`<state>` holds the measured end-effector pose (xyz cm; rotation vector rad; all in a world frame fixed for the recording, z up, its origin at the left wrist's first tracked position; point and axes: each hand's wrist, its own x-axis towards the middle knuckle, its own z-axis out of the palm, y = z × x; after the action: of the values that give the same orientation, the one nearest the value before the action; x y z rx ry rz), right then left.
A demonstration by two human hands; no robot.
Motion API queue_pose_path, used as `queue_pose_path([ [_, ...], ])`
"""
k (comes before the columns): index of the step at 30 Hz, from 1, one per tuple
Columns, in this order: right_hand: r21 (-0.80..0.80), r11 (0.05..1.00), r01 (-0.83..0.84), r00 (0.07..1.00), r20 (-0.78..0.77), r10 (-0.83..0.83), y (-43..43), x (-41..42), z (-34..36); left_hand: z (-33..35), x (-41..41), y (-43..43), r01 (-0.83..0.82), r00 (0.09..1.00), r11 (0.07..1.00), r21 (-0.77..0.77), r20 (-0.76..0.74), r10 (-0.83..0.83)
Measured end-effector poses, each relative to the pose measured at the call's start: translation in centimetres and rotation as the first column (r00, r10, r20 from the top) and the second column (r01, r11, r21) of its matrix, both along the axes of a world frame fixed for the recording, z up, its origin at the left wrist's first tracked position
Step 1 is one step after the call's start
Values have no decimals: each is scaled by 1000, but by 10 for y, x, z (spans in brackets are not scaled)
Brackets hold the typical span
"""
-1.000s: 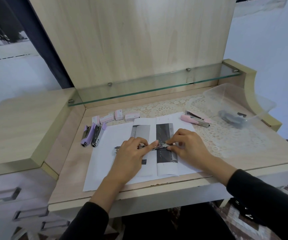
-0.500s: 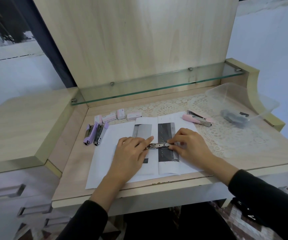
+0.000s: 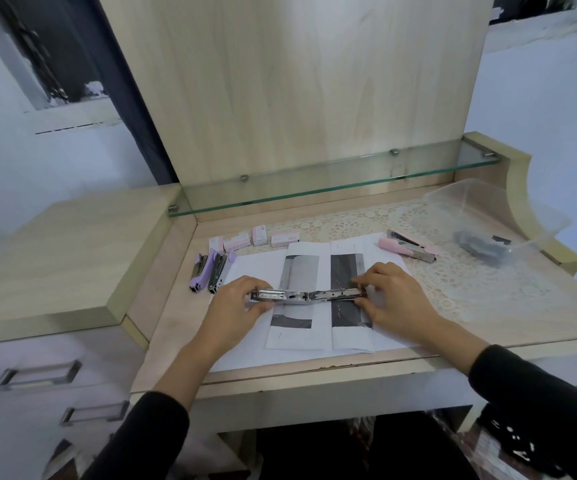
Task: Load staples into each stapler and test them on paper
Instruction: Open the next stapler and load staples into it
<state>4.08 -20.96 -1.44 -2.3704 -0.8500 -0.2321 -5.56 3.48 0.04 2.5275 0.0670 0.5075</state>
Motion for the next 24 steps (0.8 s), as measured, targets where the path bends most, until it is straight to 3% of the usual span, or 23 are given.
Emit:
queue_pose_path([
  [4, 30, 999, 21, 998, -57, -19, 0, 3, 1, 15, -1, -3, 58, 998, 996, -72, 8, -58],
  [7, 14, 999, 37, 997, -64, -36, 1, 3, 0, 24, 0, -16, 78, 997, 967, -243, 38, -71],
  [13, 32, 999, 42, 997, -67, -40, 1, 5, 0, 22, 15, -50, 55, 988, 915, -400, 152, 7],
  [16, 57, 998, 36, 997, -73, -32, 0, 6, -1, 20, 24, -64, 95, 979, 940, -328, 199, -29],
  [19, 72, 996, 52, 997, -63, -47, 0, 7, -2, 12, 32, -73, 169, 959, 975, -145, 254, -129],
  [24, 99, 990, 97, 990, -108, -86, -2, 9, -4, -2, 39, -78, 170, 957, 984, 51, 228, -177],
])
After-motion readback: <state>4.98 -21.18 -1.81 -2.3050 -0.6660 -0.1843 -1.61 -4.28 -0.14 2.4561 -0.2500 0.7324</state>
